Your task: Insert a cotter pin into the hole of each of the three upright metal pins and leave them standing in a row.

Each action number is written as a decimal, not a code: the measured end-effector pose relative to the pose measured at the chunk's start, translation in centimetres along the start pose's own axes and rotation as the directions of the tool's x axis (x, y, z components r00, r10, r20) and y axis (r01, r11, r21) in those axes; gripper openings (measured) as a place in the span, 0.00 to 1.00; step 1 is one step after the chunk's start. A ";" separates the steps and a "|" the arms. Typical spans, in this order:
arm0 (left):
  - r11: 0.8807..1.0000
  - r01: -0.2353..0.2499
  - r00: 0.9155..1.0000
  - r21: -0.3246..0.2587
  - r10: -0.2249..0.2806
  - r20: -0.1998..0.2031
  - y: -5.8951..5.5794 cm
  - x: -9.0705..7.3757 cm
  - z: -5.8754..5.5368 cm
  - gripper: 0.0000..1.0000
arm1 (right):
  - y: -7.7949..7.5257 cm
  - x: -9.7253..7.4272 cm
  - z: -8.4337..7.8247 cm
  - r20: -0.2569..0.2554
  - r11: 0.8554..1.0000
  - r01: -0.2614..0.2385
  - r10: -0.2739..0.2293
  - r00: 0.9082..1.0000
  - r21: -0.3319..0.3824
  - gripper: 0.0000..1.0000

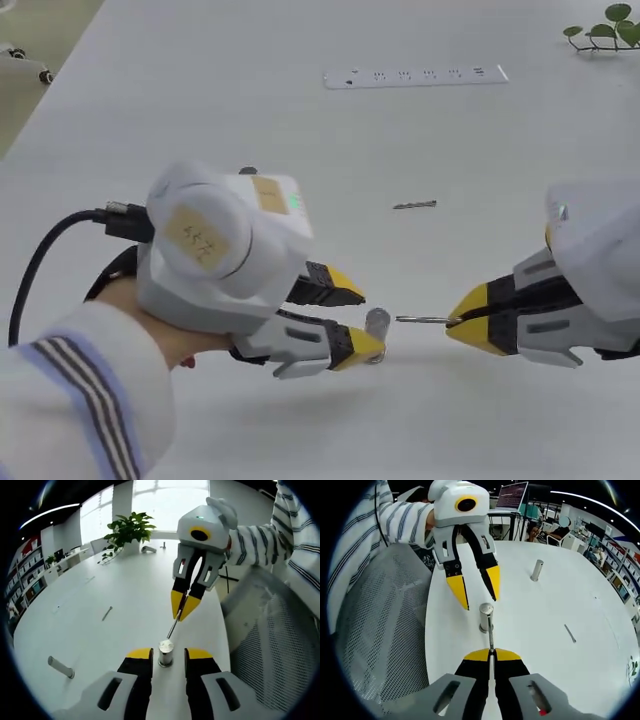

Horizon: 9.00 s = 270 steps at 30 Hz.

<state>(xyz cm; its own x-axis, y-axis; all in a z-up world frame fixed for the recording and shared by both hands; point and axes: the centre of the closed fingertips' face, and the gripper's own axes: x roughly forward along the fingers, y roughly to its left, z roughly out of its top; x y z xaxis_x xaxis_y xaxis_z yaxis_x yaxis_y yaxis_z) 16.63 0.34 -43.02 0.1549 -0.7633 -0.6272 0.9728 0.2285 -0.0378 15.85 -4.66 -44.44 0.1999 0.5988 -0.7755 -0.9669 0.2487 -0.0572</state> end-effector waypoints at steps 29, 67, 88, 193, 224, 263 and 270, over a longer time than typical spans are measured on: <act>1.000 0.004 1.000 0.025 -0.003 -0.007 0.4 1.0 0.1 0.09 | -0.2 0.8 0.6 0.013 1.000 -0.011 0.012 1.000 -0.025 0.00; 1.000 0.006 1.000 0.003 -0.006 -0.003 0.2 0.5 0.3 0.08 | 0.0 3.1 1.8 0.015 0.998 -0.050 0.050 0.999 -0.023 0.00; 1.000 0.007 1.000 -0.001 -0.007 -0.010 0.3 0.7 0.3 0.08 | 0.4 4.0 2.7 0.016 0.994 -0.075 0.076 0.997 -0.085 0.00; 0.880 -0.270 0.943 -0.391 0.323 0.075 -1.0 -9.1 -7.2 0.99 | 0.5 6.6 4.4 0.383 0.990 -0.019 -0.036 0.923 0.138 0.09; 0.841 -0.279 0.944 -0.463 0.328 0.026 -1.0 -9.5 -8.9 0.99 | -3.5 8.0 6.4 0.368 0.995 0.009 -0.046 0.929 0.101 0.09; 0.852 -0.251 0.958 -0.460 0.288 0.009 -2.1 -9.0 -9.0 0.99 | -3.5 8.3 6.0 0.373 0.988 0.041 -0.093 0.923 0.146 0.09; 0.853 -0.248 0.959 -0.459 0.284 0.009 -2.1 -9.0 -9.0 0.99 | -3.7 8.3 6.0 0.373 0.984 0.043 -0.106 0.922 0.174 0.10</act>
<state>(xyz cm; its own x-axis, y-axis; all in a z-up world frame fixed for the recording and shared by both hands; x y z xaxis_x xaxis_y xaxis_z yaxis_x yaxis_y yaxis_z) 11.64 12.11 -44.30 0.4264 -0.6724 -0.6050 0.7120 0.6620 -0.2339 22.05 3.93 -46.87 0.3463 0.8097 -0.4738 -0.9149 0.4031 0.0203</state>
